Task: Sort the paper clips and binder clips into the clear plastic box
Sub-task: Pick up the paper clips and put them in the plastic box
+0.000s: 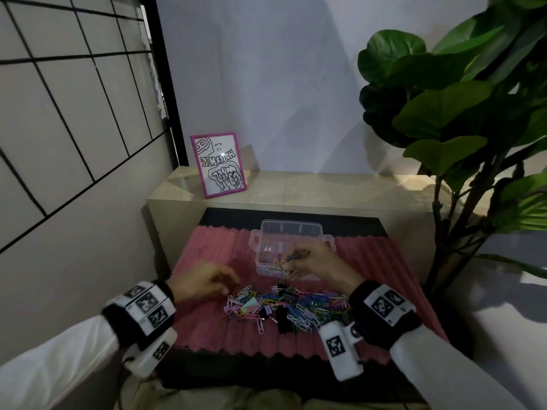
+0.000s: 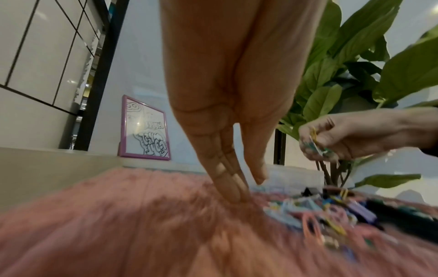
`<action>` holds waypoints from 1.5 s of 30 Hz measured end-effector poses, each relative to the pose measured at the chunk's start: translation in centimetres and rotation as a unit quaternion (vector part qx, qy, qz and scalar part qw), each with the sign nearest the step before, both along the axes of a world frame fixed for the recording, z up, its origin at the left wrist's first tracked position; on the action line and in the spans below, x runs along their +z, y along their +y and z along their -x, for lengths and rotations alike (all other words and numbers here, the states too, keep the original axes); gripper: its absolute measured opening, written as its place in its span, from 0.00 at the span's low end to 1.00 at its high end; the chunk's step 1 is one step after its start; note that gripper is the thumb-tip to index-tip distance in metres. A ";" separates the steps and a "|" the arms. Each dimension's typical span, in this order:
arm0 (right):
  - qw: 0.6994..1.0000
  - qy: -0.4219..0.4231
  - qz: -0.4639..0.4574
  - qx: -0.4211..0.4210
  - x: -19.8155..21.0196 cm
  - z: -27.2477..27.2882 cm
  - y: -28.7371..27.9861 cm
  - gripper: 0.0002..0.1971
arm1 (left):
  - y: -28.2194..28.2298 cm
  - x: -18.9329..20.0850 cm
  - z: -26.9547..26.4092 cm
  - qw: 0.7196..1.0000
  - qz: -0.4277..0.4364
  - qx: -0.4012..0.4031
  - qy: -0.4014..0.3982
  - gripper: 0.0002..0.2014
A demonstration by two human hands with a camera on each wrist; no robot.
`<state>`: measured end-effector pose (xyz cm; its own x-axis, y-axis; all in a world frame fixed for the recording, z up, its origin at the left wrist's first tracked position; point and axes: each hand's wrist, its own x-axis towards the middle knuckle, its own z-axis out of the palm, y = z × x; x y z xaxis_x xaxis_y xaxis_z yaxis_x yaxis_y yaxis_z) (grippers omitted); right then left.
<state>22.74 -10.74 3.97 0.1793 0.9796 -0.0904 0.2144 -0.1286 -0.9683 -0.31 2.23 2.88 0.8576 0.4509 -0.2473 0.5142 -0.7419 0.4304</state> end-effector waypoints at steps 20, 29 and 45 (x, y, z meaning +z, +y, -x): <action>0.961 -0.266 -0.010 -0.074 1.6 -0.5 3.0 0.09 | -0.5 -0.6 -1.5 0.984 0.138 0.072 -0.086 0.10; 0.876 -0.465 -0.124 0.000 0.8 3.1 1.9 0.10 | -0.5 0.3 -0.7 0.963 0.203 0.111 -0.142 0.11; 0.888 -0.423 0.004 0.181 -1.3 6.2 1.9 0.03 | -0.9 4.2 -1.0 0.958 0.154 0.122 -0.207 0.08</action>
